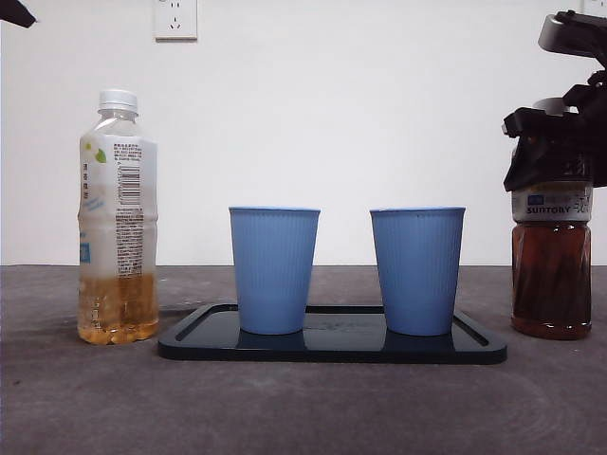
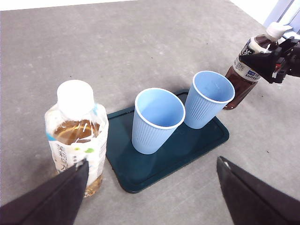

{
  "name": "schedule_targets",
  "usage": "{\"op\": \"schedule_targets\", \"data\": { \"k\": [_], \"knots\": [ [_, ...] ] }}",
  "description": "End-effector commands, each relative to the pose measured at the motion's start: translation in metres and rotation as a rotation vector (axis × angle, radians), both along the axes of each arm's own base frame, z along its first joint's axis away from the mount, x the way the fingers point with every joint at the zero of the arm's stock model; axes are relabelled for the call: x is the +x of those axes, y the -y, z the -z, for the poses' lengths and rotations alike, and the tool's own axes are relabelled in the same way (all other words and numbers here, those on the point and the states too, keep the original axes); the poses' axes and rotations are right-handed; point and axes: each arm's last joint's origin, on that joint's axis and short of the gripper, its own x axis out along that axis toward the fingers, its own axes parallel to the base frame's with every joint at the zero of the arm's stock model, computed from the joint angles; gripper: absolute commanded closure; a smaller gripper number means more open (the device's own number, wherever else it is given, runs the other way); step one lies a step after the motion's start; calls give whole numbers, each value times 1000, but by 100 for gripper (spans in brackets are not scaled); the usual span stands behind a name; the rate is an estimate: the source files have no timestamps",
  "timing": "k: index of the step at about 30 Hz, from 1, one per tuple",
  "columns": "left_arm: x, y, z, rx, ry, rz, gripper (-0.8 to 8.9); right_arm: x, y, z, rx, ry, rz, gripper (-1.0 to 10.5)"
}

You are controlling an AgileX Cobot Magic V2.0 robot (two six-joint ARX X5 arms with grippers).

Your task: Pour the drink into the cup

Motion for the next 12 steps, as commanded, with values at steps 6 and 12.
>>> {"op": "schedule_targets", "data": {
  "k": [6, 12],
  "knots": [
    [1, 1, -2, 7, 18, 7, 377, -3, 0, -18, 18, 54, -2, 540],
    [1, 1, -2, -2, 11, 2, 378, -22, 3, -41, 14, -7, -3, 514]
  ]
}}
